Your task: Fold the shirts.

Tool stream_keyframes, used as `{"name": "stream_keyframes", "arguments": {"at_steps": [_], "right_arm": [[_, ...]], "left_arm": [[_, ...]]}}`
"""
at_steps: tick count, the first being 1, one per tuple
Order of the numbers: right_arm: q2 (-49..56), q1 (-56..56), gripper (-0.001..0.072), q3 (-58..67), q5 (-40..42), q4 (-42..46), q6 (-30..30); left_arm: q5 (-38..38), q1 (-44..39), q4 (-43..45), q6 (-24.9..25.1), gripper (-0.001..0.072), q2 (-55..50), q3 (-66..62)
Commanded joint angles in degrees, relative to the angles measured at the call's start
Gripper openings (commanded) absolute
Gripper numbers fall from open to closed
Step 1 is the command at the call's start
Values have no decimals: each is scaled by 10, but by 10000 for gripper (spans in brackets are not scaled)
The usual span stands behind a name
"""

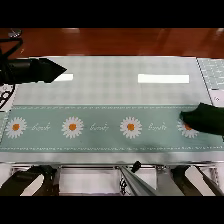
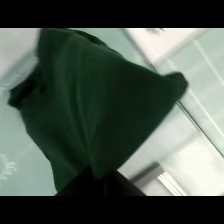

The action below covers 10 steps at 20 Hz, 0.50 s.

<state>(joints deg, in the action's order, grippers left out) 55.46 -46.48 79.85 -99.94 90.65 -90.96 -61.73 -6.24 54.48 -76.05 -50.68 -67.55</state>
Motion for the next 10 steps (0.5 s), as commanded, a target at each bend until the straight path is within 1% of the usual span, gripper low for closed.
{"name": "stream_keyframes", "arguments": {"at_steps": [1,5,8,10], "right_arm": [[0,-64,21,1,-64,97,-2],[-9,-123,21,-14,-59,150,-3],[-25,-187,21,-78,-61,150,4],[-46,-226,22,-136,-59,161,21]], "left_arm": [[52,-6,0,6,314,-3,1],[67,-4,5,6,313,-2,1],[87,-4,26,6,314,-3,1],[106,-4,47,6,314,-3,1]]}}
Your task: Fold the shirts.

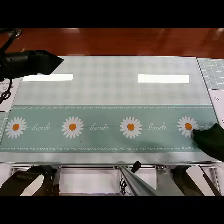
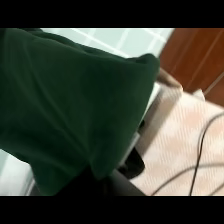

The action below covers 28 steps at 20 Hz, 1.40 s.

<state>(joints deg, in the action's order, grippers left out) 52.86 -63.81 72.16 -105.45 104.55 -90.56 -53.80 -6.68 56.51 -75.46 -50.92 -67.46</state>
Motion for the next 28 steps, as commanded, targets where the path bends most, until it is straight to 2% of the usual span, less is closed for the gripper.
{"name": "stream_keyframes", "arguments": {"at_steps": [1,4,7,12,15,16,20,23,24,25,27,28], "right_arm": [[-33,-68,22,-86,3,43,23],[-69,-107,21,-153,19,144,25],[-97,-123,22,-206,33,196,52],[-99,-125,37,-263,57,252,54],[-99,-148,465,-291,85,252,54],[-99,-157,505,-293,94,252,54],[-96,-138,501,-271,142,256,56],[-54,-50,500,-158,204,158,56],[-32,-7,500,-110,229,97,56],[-5,36,500,-64,239,38,56],[56,136,500,9,251,-53,56],[85,194,501,33,251,-87,56]], "left_arm": [[36,0,40,0,314,0,0],[61,0,76,0,314,0,0],[98,0,99,0,313,-1,0],[149,0,146,0,313,-2,0],[163,0,147,0,313,-5,0],[163,0,147,0,313,-9,0],[158,0,146,-3,314,-19,0],[118,0,147,-14,327,-34,0],[93,0,146,-31,399,-45,0],[64,0,147,-43,528,-59,-1],[-13,0,146,-50,592,-95,-12],[-50,-2,147,-65,595,-115,-22]]}}
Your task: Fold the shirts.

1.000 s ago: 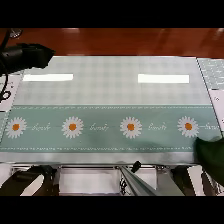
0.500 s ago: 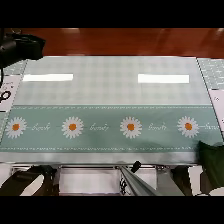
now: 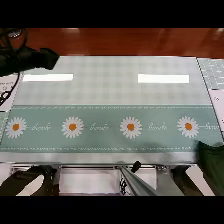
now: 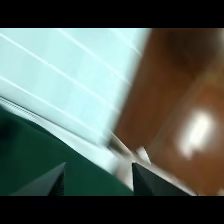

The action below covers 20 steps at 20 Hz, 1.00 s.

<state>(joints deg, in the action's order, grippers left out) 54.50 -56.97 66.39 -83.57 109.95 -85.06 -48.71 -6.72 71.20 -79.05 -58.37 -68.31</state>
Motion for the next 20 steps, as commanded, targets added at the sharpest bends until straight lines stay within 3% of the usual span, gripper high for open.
{"name": "stream_keyframes", "arguments": {"at_steps": [1,2,4,5,7,9,12,14,20], "right_arm": [[93,181,502,105,31,-171,1],[114,243,505,113,31,-202,1],[146,359,616,115,31,-238,2],[159,410,616,115,32,-242,8],[183,497,616,115,32,-242,13],[200,555,617,115,30,-250,12],[226,583,616,115,17,-278,-4],[228,582,616,115,23,-293,-2],[228,582,615,115,24,-285,-2]], "left_arm": [[-145,-5,1,-39,595,-64,-30],[-190,-12,20,-42,595,-86,-51],[-266,-39,97,-63,596,-132,-96],[-289,-56,136,-73,606,-151,-117],[-299,-88,172,-82,720,-175,-148],[-298,-119,186,-82,720,-187,-168],[-303,-159,241,-94,720,-195,-173],[-308,-166,239,-119,717,-196,-173],[-308,-166,235,-119,717,-198,-173]]}}
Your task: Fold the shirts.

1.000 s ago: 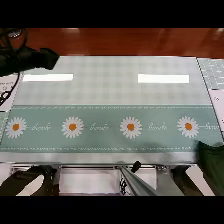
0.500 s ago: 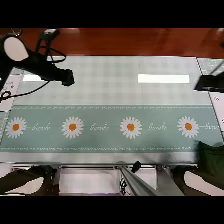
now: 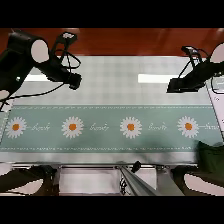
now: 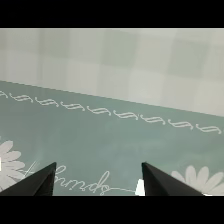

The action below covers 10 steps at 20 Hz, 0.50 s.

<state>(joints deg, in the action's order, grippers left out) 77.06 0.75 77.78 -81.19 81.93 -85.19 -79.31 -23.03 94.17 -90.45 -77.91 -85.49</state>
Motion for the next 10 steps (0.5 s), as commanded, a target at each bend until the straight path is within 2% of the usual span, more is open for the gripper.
{"name": "stream_keyframes", "arguments": {"at_steps": [1,10], "right_arm": [[2,4,615,1,0,-5,-1],[2,4,614,1,0,-5,-1]], "left_arm": [[-2,-3,5,-5,717,-5,-1],[-2,-3,5,-5,717,-25,-1]]}}
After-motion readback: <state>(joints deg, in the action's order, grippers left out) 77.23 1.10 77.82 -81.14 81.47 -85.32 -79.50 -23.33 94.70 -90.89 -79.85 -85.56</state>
